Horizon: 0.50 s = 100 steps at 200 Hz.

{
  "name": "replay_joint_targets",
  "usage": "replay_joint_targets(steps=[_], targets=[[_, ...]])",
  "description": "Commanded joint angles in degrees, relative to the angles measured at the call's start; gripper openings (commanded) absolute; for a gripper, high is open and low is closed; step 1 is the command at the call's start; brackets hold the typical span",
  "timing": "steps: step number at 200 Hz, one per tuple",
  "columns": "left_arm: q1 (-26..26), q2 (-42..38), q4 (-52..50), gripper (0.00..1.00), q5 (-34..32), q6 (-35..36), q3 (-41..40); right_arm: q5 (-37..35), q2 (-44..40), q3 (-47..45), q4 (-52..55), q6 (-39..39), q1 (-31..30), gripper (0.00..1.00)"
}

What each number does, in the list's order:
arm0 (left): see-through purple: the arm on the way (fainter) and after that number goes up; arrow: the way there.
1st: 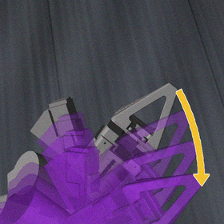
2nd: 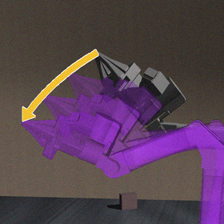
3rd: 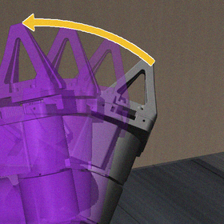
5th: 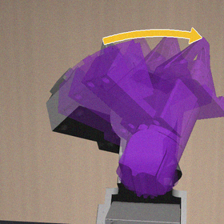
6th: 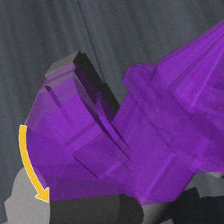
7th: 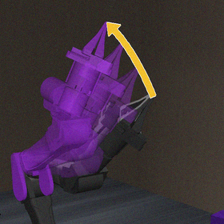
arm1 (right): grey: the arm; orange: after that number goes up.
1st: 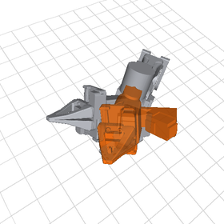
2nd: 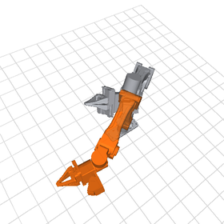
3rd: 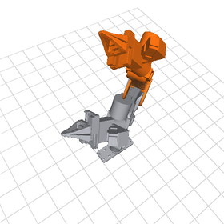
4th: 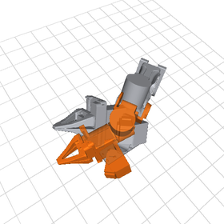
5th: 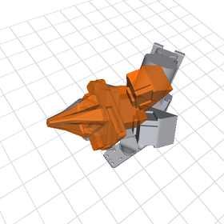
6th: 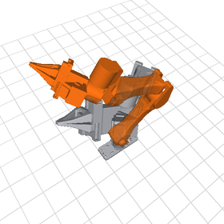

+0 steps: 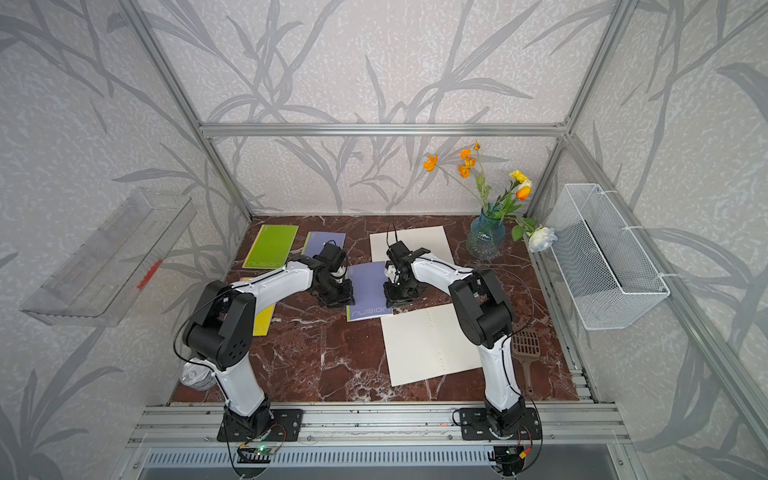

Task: Close the notebook
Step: Move the notebook to the center of the board.

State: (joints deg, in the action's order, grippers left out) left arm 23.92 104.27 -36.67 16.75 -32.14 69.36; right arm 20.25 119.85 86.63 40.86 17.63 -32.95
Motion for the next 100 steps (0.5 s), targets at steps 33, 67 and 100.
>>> replay_joint_targets(steps=[33, 67, 100], targets=[[-0.21, 1.96, 0.94, 0.39, -0.36, 0.15, -1.25, 0.01, 1.04, 1.26, 1.34, 0.67, -0.42, 0.32], [-0.28, 2.83, 1.37, 0.39, 0.09, 0.32, -1.34, 0.4, 1.76, 1.63, 1.37, 0.74, -0.55, 0.31], [-0.43, 3.59, 1.39, 0.38, 0.19, 1.42, -1.42, 0.49, 2.79, 2.6, 1.8, 0.88, -1.53, 0.3]])
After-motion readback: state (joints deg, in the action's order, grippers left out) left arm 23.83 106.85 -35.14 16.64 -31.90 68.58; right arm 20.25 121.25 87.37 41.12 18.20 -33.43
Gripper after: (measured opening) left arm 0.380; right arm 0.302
